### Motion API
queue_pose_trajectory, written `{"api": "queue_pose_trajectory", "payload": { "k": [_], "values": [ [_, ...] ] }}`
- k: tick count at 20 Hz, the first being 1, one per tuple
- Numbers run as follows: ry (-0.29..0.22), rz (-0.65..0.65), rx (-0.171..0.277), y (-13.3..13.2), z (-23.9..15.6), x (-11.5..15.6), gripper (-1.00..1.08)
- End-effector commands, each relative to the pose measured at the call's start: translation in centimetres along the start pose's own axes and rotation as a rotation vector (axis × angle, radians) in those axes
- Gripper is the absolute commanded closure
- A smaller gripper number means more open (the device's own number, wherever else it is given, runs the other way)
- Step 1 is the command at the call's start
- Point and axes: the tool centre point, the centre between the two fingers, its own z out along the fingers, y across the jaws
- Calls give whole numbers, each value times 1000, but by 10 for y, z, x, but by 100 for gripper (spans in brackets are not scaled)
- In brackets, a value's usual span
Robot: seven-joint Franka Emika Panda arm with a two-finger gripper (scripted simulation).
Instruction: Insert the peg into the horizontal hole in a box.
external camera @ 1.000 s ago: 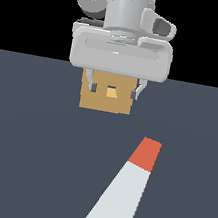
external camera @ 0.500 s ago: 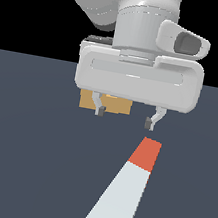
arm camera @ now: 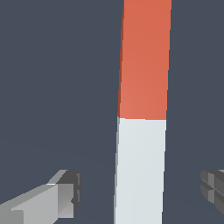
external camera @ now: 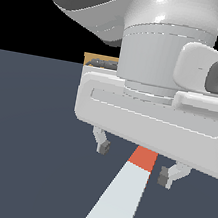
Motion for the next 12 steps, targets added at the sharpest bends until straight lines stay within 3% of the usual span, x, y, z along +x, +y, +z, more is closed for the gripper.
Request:
{"api": "queue_pose_trajectory", "payload": {
  "k": [1,12],
  "values": [
    [2,30,-2,5,4,-7,-92],
    [2,38,-1,5,23,-10,-92]
  ]
}}
